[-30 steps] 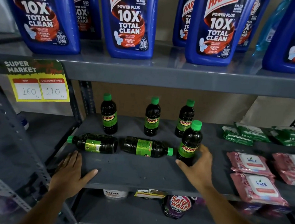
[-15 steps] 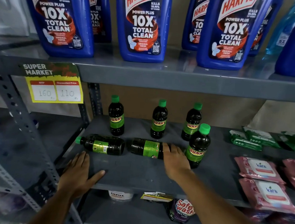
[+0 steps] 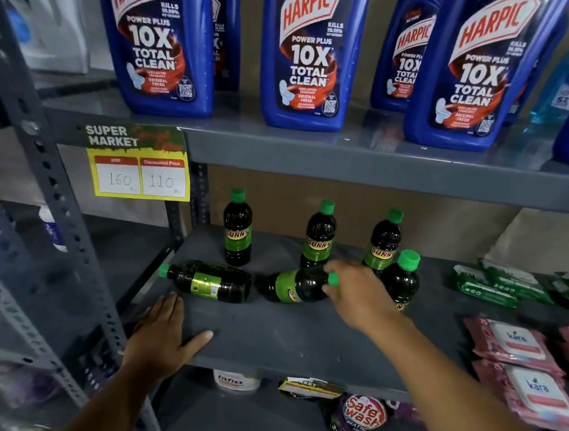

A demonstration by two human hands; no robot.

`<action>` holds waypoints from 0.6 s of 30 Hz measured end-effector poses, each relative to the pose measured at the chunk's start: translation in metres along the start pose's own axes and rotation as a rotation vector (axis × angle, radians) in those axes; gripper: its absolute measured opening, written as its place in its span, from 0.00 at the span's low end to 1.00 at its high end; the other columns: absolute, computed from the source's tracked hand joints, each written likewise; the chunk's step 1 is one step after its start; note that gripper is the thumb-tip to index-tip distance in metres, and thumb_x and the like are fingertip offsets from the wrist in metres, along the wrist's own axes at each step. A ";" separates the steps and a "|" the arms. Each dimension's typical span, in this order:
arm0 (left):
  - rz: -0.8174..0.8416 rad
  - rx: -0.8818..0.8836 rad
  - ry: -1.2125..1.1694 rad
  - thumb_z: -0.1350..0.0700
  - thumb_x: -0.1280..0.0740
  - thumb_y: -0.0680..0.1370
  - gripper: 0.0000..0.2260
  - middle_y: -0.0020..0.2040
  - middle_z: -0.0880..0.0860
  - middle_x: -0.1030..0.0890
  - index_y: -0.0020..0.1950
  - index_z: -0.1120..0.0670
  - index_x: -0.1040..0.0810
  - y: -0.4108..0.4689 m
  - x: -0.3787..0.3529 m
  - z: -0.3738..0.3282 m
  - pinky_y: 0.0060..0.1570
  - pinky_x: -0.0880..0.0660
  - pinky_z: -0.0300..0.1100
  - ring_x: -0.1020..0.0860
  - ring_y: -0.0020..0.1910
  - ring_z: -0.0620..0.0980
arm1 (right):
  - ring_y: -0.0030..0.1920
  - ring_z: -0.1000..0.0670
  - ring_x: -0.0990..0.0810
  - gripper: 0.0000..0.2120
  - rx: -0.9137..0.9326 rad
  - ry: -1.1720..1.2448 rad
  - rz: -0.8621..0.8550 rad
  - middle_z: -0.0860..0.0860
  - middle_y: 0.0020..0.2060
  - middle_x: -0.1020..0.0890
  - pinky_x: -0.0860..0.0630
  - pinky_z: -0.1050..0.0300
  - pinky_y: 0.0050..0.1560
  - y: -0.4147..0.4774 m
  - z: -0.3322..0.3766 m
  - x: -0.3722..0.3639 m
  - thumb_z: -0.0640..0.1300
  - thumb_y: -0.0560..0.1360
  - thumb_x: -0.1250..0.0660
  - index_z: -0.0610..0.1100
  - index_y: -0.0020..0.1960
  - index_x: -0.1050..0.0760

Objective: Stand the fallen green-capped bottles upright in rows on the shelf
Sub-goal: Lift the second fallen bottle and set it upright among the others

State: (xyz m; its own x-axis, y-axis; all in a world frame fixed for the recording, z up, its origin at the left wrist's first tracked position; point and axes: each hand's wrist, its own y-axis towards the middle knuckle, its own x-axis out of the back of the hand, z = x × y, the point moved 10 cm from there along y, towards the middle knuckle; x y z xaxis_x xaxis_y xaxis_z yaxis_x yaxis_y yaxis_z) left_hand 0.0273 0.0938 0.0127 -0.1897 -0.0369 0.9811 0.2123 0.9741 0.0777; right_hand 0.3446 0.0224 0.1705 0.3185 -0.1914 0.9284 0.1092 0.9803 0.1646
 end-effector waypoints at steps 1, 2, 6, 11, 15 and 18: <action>0.005 0.002 0.013 0.22 0.59 0.65 0.53 0.78 0.58 0.46 0.76 0.59 0.49 0.000 0.000 -0.001 0.74 0.50 0.51 0.49 0.76 0.55 | 0.57 0.38 0.22 0.17 0.016 0.028 -0.033 0.41 0.58 0.21 0.24 0.48 0.55 0.006 0.007 0.011 0.46 0.76 0.33 0.48 0.64 0.27; 0.010 0.003 0.020 0.22 0.60 0.64 0.53 0.78 0.57 0.47 0.76 0.59 0.50 0.000 0.000 -0.001 0.74 0.50 0.51 0.50 0.76 0.54 | 0.58 0.38 0.22 0.17 0.034 0.047 -0.053 0.41 0.59 0.21 0.24 0.48 0.56 0.012 0.014 0.017 0.45 0.76 0.33 0.48 0.64 0.26; 0.022 0.007 0.036 0.21 0.63 0.63 0.54 0.78 0.57 0.49 0.76 0.59 0.52 -0.001 0.001 -0.003 0.74 0.51 0.50 0.52 0.76 0.54 | 0.61 0.39 0.24 0.19 0.069 0.038 -0.052 0.42 0.63 0.22 0.25 0.47 0.60 0.029 0.035 0.022 0.44 0.77 0.33 0.47 0.68 0.28; 0.025 0.004 0.019 0.22 0.61 0.64 0.53 0.78 0.57 0.48 0.76 0.59 0.51 0.000 0.000 -0.002 0.74 0.51 0.51 0.51 0.76 0.54 | 0.61 0.43 0.23 0.22 0.003 0.286 -0.080 0.45 0.61 0.21 0.26 0.50 0.61 0.030 0.020 0.014 0.48 0.74 0.30 0.49 0.67 0.29; -0.015 -0.018 -0.034 0.23 0.57 0.67 0.51 0.77 0.58 0.45 0.76 0.60 0.48 -0.001 0.001 -0.002 0.74 0.49 0.53 0.50 0.76 0.55 | 0.59 0.52 0.22 0.29 -0.038 0.589 -0.092 0.53 0.57 0.20 0.27 0.53 0.62 0.008 -0.010 -0.006 0.48 0.70 0.25 0.49 0.67 0.31; 0.005 -0.016 -0.004 0.23 0.59 0.67 0.50 0.78 0.57 0.48 0.76 0.59 0.51 -0.001 0.000 -0.002 0.74 0.51 0.51 0.52 0.76 0.54 | 0.59 0.56 0.24 0.39 -0.085 0.700 -0.026 0.58 0.57 0.22 0.29 0.55 0.63 -0.008 -0.029 -0.035 0.49 0.61 0.18 0.53 0.65 0.36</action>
State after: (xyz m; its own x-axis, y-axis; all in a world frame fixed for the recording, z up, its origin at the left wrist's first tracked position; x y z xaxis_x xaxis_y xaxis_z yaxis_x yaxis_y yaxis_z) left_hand 0.0289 0.0923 0.0127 -0.1926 -0.0306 0.9808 0.2284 0.9707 0.0751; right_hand 0.3601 0.0202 0.1275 0.8428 -0.2292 0.4869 0.1890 0.9732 0.1310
